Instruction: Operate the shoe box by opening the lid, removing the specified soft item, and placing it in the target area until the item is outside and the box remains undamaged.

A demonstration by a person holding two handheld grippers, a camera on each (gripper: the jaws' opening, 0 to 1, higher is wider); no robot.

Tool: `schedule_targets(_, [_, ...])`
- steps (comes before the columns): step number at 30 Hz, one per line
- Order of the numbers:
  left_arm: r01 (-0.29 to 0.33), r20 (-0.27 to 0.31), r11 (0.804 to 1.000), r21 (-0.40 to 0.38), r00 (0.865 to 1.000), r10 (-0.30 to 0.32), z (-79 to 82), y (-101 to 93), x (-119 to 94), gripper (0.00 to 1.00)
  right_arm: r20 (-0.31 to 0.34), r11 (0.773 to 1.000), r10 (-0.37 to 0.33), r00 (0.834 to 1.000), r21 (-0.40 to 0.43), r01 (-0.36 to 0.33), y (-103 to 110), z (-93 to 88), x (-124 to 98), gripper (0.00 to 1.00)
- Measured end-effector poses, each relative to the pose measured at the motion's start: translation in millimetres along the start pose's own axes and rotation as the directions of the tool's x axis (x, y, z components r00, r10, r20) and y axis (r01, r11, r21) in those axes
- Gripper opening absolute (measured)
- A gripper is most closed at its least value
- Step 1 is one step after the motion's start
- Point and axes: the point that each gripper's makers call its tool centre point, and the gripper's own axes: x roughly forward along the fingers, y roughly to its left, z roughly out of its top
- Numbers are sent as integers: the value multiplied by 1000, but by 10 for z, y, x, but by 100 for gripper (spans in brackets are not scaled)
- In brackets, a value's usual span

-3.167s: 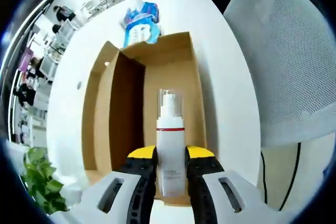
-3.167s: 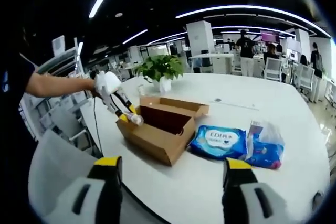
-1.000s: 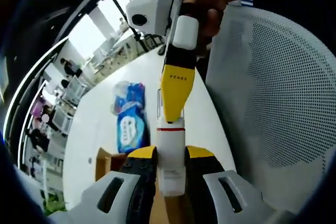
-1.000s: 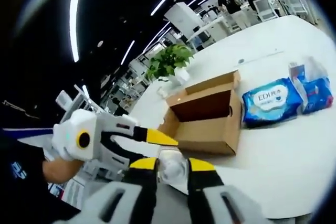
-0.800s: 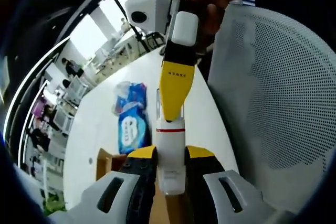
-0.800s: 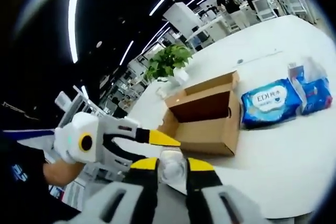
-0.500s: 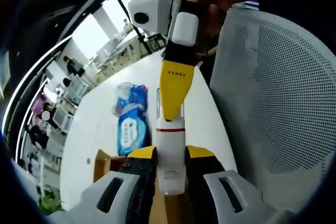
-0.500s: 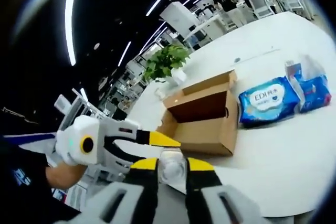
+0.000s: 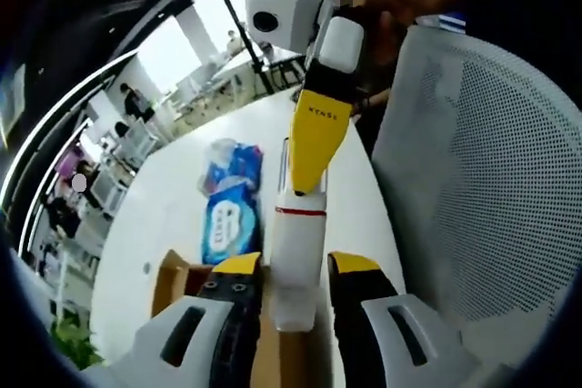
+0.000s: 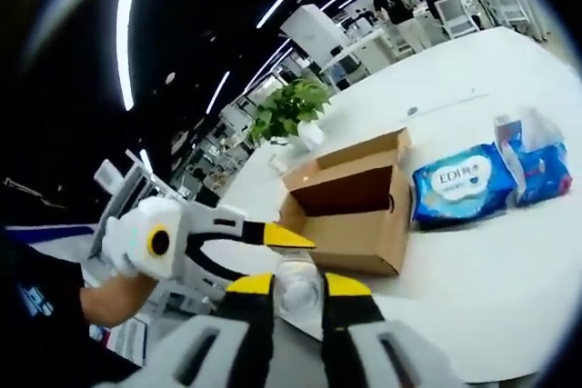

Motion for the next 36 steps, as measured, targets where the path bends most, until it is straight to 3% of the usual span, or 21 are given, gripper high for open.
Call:
schedule_targets(8, [-26, 35, 987, -161, 999, 32, -51, 64, -85, 44, -14, 992, -21, 1000, -124, 19, 5, 91, -33, 15])
schedule_targets(14, [-39, 67, 962, -270, 996, 59, -87, 91, -169, 50, -25, 974, -44, 999, -224, 37, -50, 172, -86, 15])
schedule_targets(20, [-45, 74, 944, -327, 995, 73, -156, 92, -234, 58, -44, 952, -28, 999, -306, 13, -34, 269, -146, 15])
schedule_targets(26, [-79, 79, 915, -396, 990, 120, -231, 135, -312, 68, -90, 886, -38, 995, -464, -8, -25, 410, -216, 15])
schedule_targets(36, [-147, 95, 874, -464, 972, 214, -257, 250, -469, 83, -148, 775, -103, 984, -631, -13, -132, 717, -283, 15])
